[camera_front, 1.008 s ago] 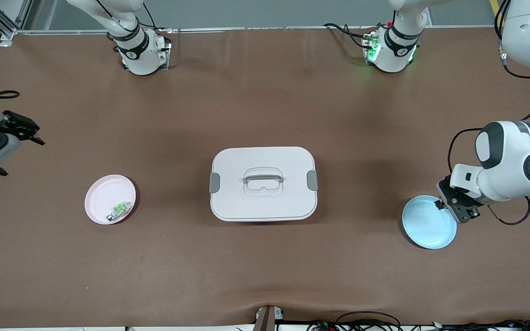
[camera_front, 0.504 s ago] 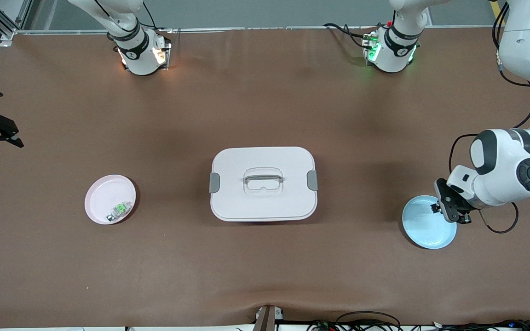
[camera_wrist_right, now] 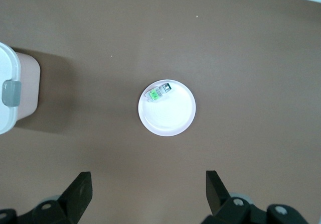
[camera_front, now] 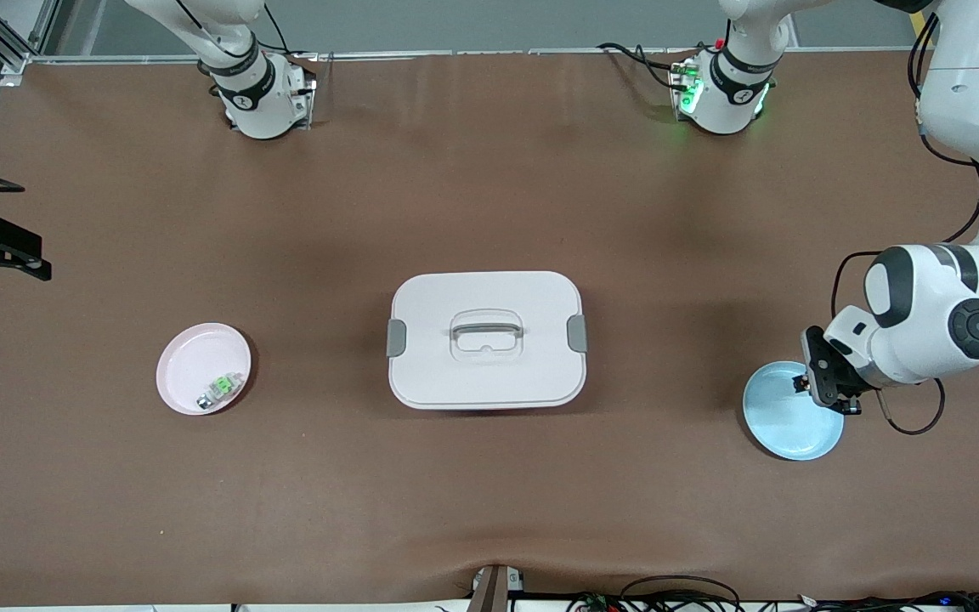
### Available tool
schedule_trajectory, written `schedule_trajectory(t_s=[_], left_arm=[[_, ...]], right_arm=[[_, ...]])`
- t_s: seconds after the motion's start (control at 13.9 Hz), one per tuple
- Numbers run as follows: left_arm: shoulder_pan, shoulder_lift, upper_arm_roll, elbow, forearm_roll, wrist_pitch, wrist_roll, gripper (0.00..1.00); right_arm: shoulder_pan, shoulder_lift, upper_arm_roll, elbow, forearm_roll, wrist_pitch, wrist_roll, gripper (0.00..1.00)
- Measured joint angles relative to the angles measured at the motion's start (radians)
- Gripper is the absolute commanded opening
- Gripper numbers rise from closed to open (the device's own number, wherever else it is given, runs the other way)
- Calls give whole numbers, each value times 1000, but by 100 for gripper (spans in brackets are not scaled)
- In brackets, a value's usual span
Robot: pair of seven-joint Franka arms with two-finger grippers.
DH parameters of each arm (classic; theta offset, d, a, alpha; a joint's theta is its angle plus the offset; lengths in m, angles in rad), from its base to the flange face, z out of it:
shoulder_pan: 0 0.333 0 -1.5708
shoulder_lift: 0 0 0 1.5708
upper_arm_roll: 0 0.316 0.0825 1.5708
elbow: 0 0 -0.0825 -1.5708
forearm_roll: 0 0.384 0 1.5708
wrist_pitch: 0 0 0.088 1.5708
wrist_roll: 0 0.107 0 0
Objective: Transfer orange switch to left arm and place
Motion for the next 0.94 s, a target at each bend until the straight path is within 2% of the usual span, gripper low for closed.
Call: schedule_trajectory(t_s=[0.22,0.5,0.65,0.94], left_arm=[[5,4,0,0,0,0,8,0],[7,17,0,0,0,23,24,0],[7,32,-1,1,0,62,49,0],[3,84,-8,50,0,88,118,0]], right_arm=[[-26,-22,-1,-55,53,40,109,100],[-67,-171,-1,-297,100,186,139,100],[-80,-236,-2,-390,109,209,141,100],[-83,-264,-4,-437,111,223,142,100]])
